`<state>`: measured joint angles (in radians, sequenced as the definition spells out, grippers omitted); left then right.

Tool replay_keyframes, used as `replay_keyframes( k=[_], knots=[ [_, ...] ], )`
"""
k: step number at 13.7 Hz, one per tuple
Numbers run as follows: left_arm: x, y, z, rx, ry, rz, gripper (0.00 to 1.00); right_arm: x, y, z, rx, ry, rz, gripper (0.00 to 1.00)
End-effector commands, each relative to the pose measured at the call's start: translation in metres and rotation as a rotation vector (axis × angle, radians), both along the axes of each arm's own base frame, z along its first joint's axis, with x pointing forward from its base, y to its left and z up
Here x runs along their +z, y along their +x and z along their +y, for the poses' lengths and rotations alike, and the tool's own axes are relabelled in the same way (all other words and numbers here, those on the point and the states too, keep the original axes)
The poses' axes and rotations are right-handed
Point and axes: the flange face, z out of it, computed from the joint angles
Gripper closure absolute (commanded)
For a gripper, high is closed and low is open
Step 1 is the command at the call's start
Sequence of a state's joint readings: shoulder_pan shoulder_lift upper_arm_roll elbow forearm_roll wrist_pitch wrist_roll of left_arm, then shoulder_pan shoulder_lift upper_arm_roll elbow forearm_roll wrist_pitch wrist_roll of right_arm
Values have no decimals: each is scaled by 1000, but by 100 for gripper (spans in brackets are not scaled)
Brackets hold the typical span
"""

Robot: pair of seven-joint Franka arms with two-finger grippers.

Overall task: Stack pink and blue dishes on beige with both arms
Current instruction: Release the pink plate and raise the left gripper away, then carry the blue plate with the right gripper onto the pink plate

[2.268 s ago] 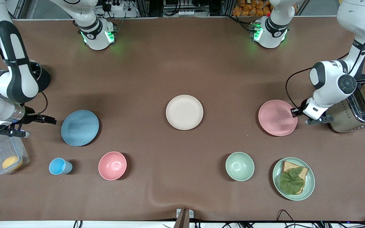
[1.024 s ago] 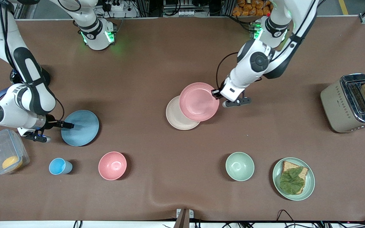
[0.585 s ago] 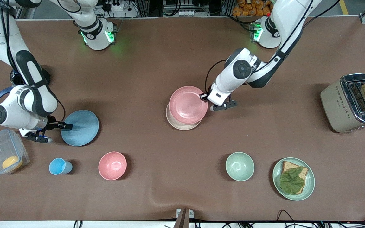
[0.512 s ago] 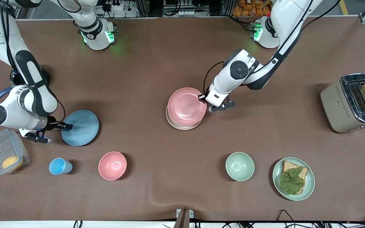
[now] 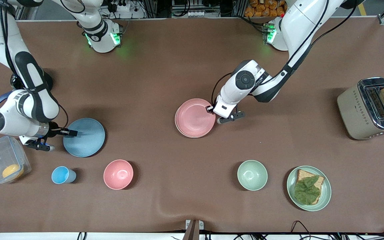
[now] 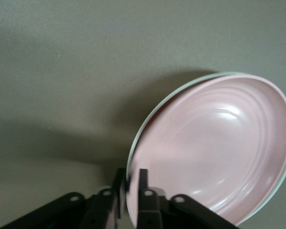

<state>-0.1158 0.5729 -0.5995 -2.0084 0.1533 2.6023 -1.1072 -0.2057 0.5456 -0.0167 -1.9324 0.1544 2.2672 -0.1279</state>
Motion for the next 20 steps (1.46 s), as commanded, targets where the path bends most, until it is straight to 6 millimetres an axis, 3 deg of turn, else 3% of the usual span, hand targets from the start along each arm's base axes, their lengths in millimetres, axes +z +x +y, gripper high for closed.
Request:
replay_keyframes(
  k=[1, 2, 4, 8, 10, 13, 14, 15, 17, 19, 20],
  knots=[
    [31, 17, 4, 43, 5, -60, 0, 48, -1, 5, 11, 28, -8, 100],
    [56, 23, 10, 49, 15, -96, 0, 61, -1, 5, 15, 30, -11, 100],
    [121, 47, 43, 89, 59, -174, 0, 86, -2, 9, 24, 38, -10, 100],
    [232, 85, 163, -17, 250, -251, 0, 136, 5, 37, 59, 77, 62, 100],
    [279, 92, 212, -80, 323, -202, 0, 159, 4, 60, 41, 84, 95, 100],
    [363, 98, 273, -157, 363, -119, 0, 191, 0, 125, -24, 55, 124, 100],
    [386, 99, 291, -165, 349, -124, 0, 199, -3, 155, -52, 59, 134, 100],
    [402, 103, 320, -145, 317, -136, 0, 205, -5, 184, -90, 62, 146, 100],
    [411, 103, 354, -166, 254, -148, 0, 216, -10, 243, -183, 58, 167, 100],
    [432, 86, 359, -204, 276, -169, 0, 223, -15, 305, -250, 56, 184, 100],
    [432, 81, 353, -215, 278, -140, 0, 225, -20, 333, -282, 71, 196, 100]
  ],
)
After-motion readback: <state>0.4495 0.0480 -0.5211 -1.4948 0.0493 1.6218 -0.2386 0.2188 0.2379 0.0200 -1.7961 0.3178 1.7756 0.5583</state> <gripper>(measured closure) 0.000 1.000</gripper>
